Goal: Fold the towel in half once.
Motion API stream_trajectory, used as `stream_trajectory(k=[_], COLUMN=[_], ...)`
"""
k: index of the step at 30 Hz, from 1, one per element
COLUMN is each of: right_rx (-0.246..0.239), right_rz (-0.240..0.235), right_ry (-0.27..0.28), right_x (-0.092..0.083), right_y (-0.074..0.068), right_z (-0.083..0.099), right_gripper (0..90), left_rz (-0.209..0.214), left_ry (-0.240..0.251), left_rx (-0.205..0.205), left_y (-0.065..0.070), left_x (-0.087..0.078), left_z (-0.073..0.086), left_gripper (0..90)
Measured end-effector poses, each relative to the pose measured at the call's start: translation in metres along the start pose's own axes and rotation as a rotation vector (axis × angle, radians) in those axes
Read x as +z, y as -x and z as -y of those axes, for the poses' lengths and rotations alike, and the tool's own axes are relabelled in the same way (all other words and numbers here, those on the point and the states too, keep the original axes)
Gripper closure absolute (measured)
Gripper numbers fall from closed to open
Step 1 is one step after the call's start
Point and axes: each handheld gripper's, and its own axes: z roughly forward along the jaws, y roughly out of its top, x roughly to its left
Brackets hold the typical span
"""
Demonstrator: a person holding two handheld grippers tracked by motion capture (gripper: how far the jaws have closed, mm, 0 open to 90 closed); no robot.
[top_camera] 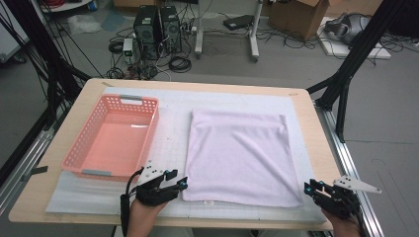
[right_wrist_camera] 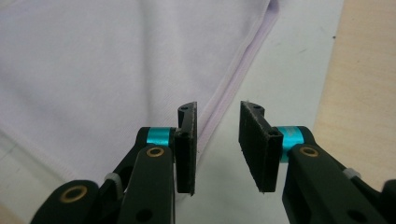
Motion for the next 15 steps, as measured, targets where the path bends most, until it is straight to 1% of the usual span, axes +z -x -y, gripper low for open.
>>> stream_trajectory(k=[5, 8, 12, 15], right_rx=[-0.001, 0.01, 0.022, 0.058], right_rz=[0.021, 0.023, 0.036, 0.031], right_ry=[-0.002, -0.008, -0.03, -0.046], right_x=[0.009, 0.019, 0.043, 0.068], right_y=[0.004, 0.007, 0.015, 0.02], right_z=[-0.008, -0.013, -0.029, -0.042], right_gripper=[77.9, 78.3, 76.1, 71.9], left_rz=[0.005, 0.014, 0.02, 0.022], left_ry=[0.024, 0.035, 0.036, 0.026], left_rx=[0.023, 0.022, 0.022, 0.026], left_y=[-0.006, -0.011, -0.018, -0.023], left_x=[0.008, 0.013, 0.019, 0.025], left_z=[-0.006, -0.011, -0.016, -0.019], left_gripper=[50.7, 49.7, 49.0, 49.0])
